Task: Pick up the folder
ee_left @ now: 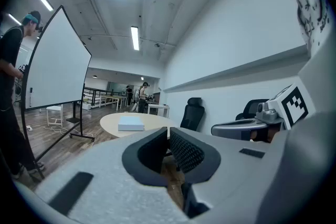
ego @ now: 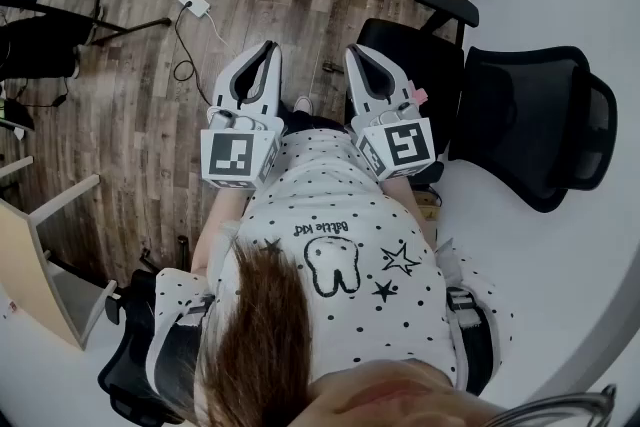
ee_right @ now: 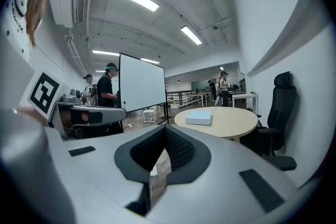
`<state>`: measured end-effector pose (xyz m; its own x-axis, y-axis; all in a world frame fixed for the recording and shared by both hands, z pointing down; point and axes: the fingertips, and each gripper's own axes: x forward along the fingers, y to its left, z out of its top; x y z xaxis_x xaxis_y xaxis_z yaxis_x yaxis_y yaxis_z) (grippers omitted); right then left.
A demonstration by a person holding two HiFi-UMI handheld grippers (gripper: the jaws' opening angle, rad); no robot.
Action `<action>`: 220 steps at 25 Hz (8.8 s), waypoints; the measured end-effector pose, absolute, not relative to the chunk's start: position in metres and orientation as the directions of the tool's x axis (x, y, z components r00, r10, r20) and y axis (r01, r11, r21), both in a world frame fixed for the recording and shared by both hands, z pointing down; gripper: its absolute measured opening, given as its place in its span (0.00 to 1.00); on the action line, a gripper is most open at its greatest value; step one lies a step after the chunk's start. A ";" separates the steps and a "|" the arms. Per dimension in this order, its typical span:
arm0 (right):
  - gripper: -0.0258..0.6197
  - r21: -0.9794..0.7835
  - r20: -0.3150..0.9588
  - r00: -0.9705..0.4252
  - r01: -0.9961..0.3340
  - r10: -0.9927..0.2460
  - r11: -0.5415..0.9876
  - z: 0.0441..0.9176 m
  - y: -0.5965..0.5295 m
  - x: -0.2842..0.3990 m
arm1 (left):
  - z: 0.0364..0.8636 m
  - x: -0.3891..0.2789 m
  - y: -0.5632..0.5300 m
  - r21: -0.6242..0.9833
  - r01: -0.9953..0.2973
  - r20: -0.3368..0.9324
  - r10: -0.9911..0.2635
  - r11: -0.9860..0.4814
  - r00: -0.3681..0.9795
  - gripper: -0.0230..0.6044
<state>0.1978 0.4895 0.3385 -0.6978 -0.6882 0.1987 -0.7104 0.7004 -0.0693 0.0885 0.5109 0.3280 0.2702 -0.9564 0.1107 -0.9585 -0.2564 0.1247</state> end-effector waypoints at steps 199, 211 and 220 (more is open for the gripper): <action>0.05 -0.194 0.357 -0.498 -0.867 -0.791 0.459 0.367 -0.126 0.101 | 0.357 -0.113 -0.116 0.234 -0.921 0.202 -0.911 -0.311 0.359 0.08; 0.05 -0.210 0.386 -0.558 -0.829 -0.735 0.519 0.348 -0.175 0.093 | 0.343 -0.114 -0.155 0.256 -0.938 0.240 -0.925 -0.232 0.294 0.08; 0.05 -0.236 0.416 -0.586 -0.808 -0.696 0.540 0.353 -0.191 0.081 | 0.349 -0.113 -0.165 0.283 -0.938 0.276 -0.919 -0.202 0.281 0.08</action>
<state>0.0810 -0.1908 0.3534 -0.5856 -0.6956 0.4162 -0.8083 0.5395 -0.2357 -0.1134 -0.1649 0.3492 0.2812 -0.9192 0.2756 -0.9375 -0.2018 0.2835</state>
